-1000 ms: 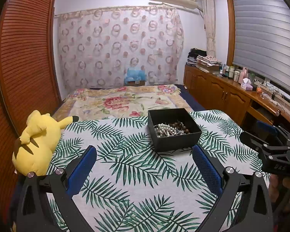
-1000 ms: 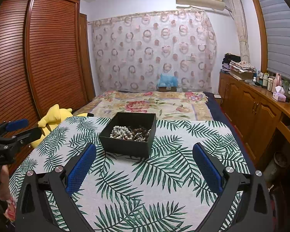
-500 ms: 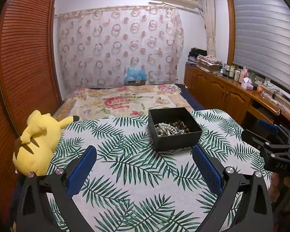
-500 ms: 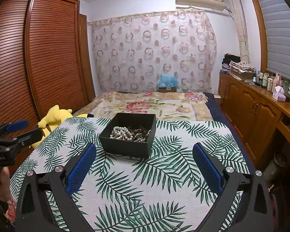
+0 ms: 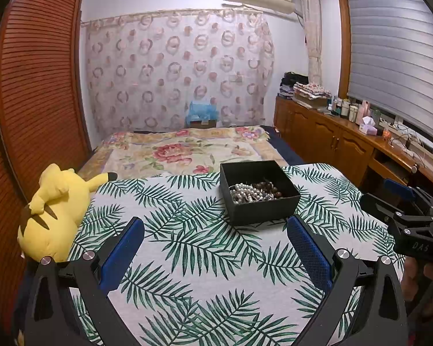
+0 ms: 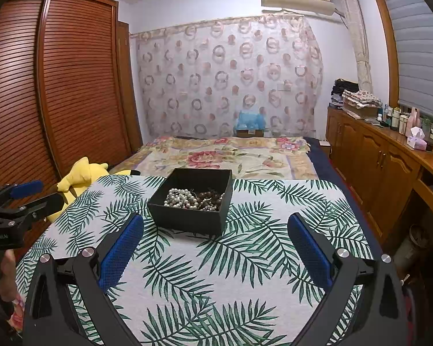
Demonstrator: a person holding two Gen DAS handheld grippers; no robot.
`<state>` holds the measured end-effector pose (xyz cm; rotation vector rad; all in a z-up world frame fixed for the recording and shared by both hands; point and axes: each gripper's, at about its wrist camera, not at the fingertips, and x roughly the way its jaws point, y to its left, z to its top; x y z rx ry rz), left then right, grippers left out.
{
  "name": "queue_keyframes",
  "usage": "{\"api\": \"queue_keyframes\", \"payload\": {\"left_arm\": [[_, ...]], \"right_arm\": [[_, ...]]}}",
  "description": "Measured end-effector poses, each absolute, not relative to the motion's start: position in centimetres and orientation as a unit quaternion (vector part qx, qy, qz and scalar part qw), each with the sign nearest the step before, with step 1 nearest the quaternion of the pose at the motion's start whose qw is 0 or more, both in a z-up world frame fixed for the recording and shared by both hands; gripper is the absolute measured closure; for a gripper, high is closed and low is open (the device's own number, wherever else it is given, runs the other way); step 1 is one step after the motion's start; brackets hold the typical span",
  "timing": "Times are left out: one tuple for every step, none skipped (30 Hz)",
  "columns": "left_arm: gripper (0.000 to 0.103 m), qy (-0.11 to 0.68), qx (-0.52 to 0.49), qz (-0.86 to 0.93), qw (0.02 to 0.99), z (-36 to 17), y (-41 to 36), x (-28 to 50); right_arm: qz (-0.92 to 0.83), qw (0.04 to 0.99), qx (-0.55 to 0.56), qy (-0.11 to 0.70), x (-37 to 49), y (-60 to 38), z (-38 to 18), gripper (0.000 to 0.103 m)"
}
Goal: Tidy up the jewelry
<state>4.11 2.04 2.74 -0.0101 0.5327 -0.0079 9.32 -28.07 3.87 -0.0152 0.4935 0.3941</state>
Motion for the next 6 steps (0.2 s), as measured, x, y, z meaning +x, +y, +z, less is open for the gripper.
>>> {"api": "queue_keyframes", "payload": {"left_arm": [[0.008,0.264,-0.005,-0.004,0.965,2.75,2.04,4.12],[0.008,0.263,-0.005,-0.003,0.965,2.78,2.06,4.10],[0.008,0.262,-0.006,-0.002,0.965,2.74,2.07,4.08],[0.008,0.262,-0.007,-0.002,0.965,2.69,2.09,4.10],[0.008,0.261,-0.007,-0.002,0.965,2.78,2.13,4.08],[0.008,0.260,-0.008,-0.002,0.965,2.77,2.13,4.08]], "right_arm": [[0.194,0.950,-0.007,0.243,9.32,-28.09,3.87,0.003],[0.194,0.950,-0.007,0.243,9.32,-28.09,3.87,0.003],[0.194,0.950,-0.007,0.243,9.32,-28.09,3.87,0.003],[0.194,0.950,-0.008,0.242,9.30,-28.08,3.87,0.003],[0.194,0.951,-0.008,0.242,9.30,-28.07,3.87,0.003],[0.194,0.950,-0.007,0.242,9.33,-28.11,3.86,0.003]]}}
